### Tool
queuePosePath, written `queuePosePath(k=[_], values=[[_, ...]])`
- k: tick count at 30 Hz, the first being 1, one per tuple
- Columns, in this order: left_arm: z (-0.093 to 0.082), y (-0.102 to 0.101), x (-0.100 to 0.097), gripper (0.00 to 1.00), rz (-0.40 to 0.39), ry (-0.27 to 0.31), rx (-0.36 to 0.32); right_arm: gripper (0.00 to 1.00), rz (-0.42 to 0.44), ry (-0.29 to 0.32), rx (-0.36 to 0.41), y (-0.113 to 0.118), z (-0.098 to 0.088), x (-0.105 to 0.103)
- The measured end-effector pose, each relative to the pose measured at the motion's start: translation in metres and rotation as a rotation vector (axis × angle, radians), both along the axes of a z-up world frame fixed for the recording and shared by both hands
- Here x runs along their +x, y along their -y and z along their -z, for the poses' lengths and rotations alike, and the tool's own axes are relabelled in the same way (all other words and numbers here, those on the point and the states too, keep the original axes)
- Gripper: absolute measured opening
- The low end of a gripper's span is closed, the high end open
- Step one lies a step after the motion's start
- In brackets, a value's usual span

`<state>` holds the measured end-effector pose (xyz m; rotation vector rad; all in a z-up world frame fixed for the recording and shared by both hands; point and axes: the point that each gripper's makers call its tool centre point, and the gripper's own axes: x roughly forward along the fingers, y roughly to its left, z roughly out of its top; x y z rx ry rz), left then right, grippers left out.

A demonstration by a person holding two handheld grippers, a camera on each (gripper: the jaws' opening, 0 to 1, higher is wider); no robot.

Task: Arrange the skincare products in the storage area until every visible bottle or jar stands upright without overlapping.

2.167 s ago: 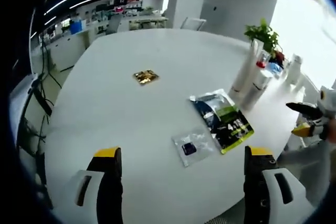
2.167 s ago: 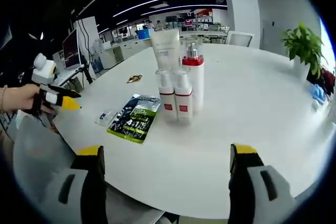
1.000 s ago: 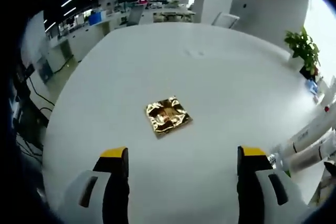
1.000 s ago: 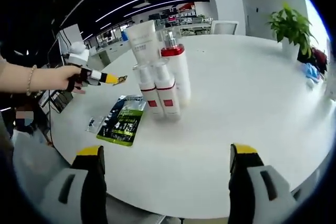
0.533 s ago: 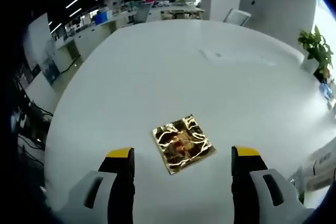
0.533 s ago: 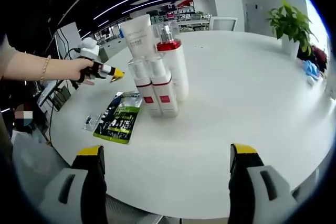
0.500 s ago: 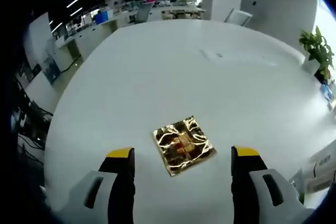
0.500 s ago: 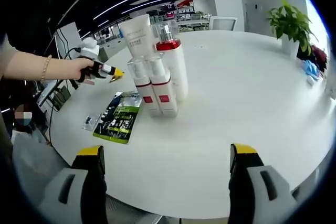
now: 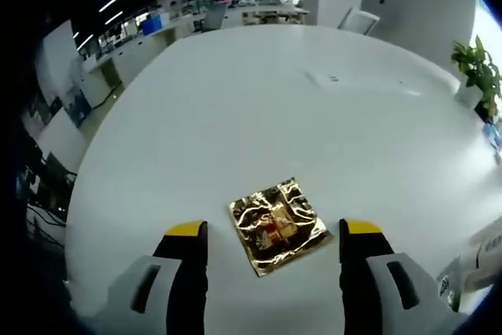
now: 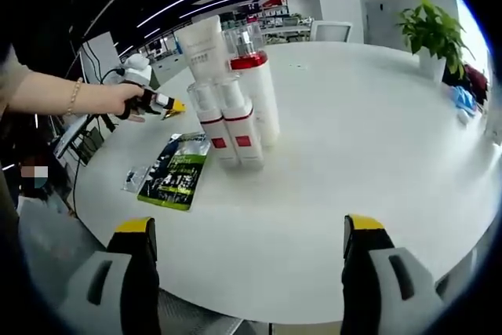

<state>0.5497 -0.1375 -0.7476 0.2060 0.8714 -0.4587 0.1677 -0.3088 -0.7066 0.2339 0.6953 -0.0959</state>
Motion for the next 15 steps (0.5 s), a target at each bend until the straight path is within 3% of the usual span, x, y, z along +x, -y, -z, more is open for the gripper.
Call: queuePosePath(k=[2,6,15], values=[[-0.001,-0.001,0.0,0.58,0.011,0.003,-0.002,1.0,0.001,0.002,0.003,0.0,0.0,0.0],[-0.006,0.001,0.001,0.38,0.082,0.012,-0.018,1.0,0.001,0.005,0.001,0.0,-0.001,0.001],[-0.012,-0.001,-0.012,0.37,0.191,0.016,-0.017,1.0,-0.014,0.019,0.003,-0.007,-0.005,0.005]])
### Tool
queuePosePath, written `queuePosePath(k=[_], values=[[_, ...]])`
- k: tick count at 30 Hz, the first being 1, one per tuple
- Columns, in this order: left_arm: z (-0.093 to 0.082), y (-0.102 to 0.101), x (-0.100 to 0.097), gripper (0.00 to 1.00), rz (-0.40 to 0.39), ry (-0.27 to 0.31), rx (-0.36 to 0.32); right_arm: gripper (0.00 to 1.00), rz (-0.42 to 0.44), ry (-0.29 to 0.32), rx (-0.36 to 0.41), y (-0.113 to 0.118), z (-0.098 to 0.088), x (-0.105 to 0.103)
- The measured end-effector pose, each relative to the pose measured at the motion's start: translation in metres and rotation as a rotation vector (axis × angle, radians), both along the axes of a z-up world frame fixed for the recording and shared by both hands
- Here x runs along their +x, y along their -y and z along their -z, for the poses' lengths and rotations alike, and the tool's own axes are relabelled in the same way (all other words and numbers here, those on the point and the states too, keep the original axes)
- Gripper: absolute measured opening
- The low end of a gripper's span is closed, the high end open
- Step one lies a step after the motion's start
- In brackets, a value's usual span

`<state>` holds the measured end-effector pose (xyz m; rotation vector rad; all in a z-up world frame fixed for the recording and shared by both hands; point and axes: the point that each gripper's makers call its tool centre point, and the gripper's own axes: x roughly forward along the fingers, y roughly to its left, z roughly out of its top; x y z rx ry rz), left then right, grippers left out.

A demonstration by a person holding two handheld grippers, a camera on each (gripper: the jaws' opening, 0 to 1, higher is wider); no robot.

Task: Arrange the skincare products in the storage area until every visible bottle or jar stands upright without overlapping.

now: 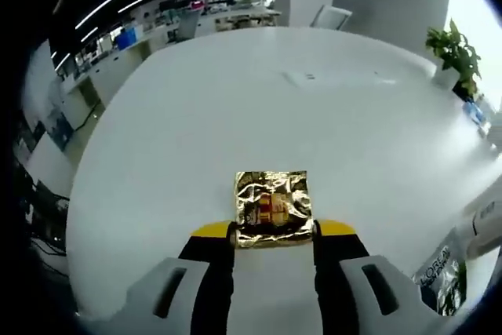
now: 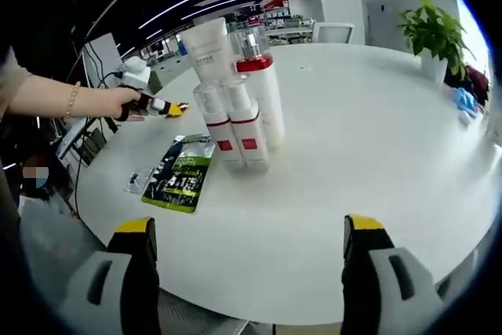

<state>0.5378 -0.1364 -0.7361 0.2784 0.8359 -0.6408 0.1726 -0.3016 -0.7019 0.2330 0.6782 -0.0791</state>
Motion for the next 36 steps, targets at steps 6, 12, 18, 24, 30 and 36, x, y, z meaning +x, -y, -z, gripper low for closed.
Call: queuePosePath(k=[6,12,18,24,30,36], values=[[-0.011,0.0,-0.016,0.37,0.091,0.012,-0.019,1.0,-0.014,0.018,0.003,-0.005,-0.005,0.004],[-0.025,0.001,-0.035,0.37,0.201,0.031,-0.031,1.0,-0.024,0.034,0.001,-0.009,-0.011,0.003],[-0.041,0.002,-0.058,0.37,0.307,0.046,-0.044,1.0,-0.036,0.05,0.001,-0.014,-0.017,0.003],[-0.057,-0.001,-0.083,0.37,0.405,0.058,-0.048,1.0,-0.054,0.08,0.0,-0.023,-0.027,0.004],[-0.071,-0.008,-0.103,0.37,0.485,0.081,-0.038,0.97,-0.073,0.109,-0.002,-0.03,-0.037,0.003],[-0.082,-0.012,-0.132,0.37,0.593,0.094,-0.022,0.91,-0.116,0.152,0.006,-0.042,-0.052,0.005]])
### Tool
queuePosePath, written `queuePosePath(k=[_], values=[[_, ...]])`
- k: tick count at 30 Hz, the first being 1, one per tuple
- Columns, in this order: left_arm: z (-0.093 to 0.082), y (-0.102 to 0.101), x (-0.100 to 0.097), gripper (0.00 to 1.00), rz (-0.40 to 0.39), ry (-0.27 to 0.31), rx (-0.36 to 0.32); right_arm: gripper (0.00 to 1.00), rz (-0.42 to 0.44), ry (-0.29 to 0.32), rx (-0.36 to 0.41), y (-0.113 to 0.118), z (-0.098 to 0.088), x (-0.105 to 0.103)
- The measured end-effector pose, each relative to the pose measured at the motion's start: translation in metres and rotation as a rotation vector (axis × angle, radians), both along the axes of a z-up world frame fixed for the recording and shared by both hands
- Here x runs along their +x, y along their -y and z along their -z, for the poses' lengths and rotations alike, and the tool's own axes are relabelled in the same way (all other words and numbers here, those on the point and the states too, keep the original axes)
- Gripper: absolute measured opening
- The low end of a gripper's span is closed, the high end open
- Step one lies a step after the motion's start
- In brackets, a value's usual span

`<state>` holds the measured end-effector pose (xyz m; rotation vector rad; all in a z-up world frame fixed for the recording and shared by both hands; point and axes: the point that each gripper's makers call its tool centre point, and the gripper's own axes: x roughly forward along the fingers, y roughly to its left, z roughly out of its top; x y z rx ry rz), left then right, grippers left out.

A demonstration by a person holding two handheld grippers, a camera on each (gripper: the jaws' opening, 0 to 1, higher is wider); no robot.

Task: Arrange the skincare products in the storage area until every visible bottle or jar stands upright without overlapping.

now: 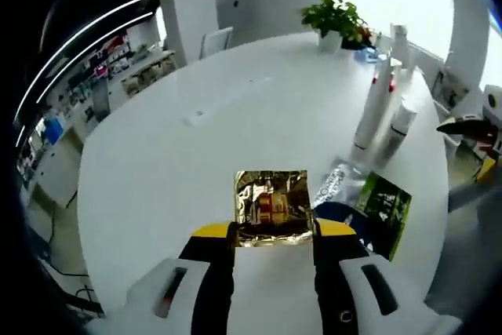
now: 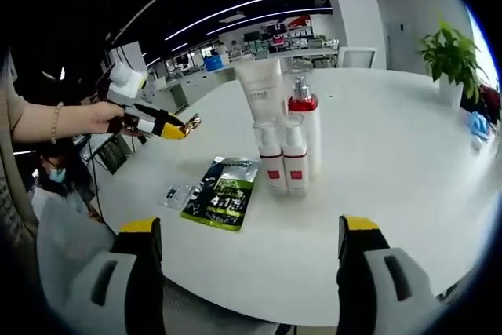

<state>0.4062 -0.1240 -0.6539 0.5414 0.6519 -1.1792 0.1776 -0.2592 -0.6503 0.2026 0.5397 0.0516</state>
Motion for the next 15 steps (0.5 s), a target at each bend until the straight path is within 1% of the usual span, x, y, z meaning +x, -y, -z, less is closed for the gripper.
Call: queuePosePath(k=[2,3,6,7,9,12,15], values=[[-0.003,0.0,-0.008,0.37,0.026,0.006,0.0,0.89,-0.019,0.016,0.005,-0.006,-0.005,0.002],[-0.005,-0.001,-0.014,0.37,0.051,0.013,0.003,0.89,-0.027,0.02,0.007,-0.008,-0.006,0.002],[-0.012,0.0,-0.029,0.37,0.088,0.017,-0.004,0.86,-0.071,0.038,0.007,-0.017,-0.014,0.007],[-0.015,0.0,-0.036,0.37,0.114,0.023,-0.001,0.85,-0.08,0.041,0.006,-0.018,-0.015,0.009],[-0.019,-0.001,-0.045,0.37,0.138,0.029,0.002,0.84,-0.103,0.051,0.008,-0.022,-0.022,0.014],[-0.024,-0.001,-0.06,0.37,0.178,0.031,0.002,0.78,-0.133,0.084,0.021,-0.029,-0.033,0.021],[-0.029,-0.003,-0.077,0.37,0.227,0.042,0.012,0.73,-0.175,0.095,0.035,-0.037,-0.039,0.027]])
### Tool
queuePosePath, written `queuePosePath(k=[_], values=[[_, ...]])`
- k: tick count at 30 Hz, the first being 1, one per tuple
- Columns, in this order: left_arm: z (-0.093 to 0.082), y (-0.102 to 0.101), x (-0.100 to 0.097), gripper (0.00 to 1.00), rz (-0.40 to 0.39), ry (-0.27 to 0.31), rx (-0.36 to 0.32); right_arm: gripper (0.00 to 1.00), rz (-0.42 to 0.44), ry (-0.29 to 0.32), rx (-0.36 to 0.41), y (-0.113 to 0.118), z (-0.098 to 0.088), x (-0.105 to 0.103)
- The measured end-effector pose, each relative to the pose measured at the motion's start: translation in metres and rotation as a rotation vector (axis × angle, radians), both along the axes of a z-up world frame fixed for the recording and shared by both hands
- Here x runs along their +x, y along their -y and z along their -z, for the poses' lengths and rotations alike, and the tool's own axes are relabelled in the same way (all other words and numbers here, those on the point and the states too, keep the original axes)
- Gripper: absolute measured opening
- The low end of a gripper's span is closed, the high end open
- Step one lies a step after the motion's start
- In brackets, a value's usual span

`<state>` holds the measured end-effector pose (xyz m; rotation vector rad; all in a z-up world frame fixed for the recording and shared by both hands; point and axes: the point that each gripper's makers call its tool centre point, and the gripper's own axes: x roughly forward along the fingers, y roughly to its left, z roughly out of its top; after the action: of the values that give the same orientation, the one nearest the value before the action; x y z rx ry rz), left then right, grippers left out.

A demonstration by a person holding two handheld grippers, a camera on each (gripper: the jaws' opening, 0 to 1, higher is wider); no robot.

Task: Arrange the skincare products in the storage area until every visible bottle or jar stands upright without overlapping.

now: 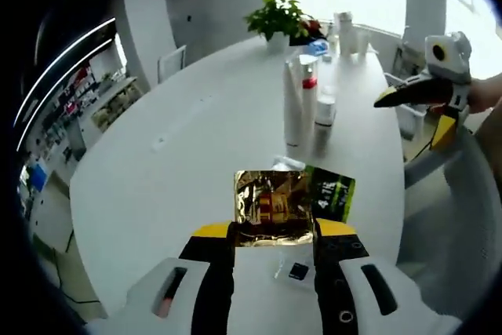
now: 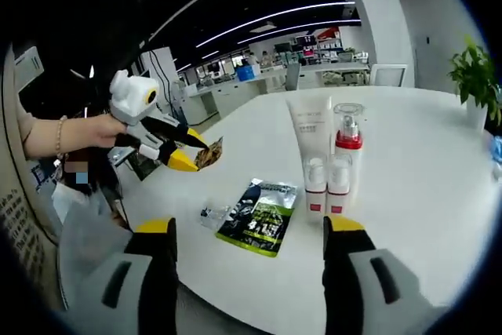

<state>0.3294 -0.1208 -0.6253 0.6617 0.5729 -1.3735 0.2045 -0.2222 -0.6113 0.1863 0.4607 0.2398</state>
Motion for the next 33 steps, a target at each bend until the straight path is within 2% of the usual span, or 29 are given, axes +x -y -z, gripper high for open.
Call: queuePosePath(k=[6,7,11,13,18,26,29,33], values=[[-0.007,-0.003,-0.025,0.37,0.059,-0.006,0.004,0.54,-0.105,0.022,0.046,-0.02,-0.014,0.016],[-0.007,-0.005,-0.03,0.37,0.088,0.016,0.023,0.52,-0.108,0.028,0.047,-0.021,-0.017,0.019],[-0.009,-0.005,-0.047,0.37,0.132,0.006,0.027,0.4,-0.151,0.053,0.108,-0.033,-0.03,0.035],[-0.01,-0.005,-0.052,0.37,0.144,0.008,0.03,0.34,-0.174,0.042,0.134,-0.039,-0.031,0.041],[-0.013,-0.003,-0.066,0.37,0.194,0.014,0.039,0.25,-0.226,-0.023,0.171,-0.054,-0.023,0.051],[-0.017,-0.001,-0.081,0.37,0.255,0.03,0.052,0.18,-0.237,-0.062,0.239,-0.066,-0.019,0.056],[-0.017,-0.001,-0.083,0.37,0.266,0.029,0.052,0.15,-0.241,-0.084,0.241,-0.068,-0.014,0.057],[-0.017,-0.001,-0.086,0.37,0.278,0.027,0.052,0.07,-0.235,-0.094,0.275,-0.07,-0.013,0.058]])
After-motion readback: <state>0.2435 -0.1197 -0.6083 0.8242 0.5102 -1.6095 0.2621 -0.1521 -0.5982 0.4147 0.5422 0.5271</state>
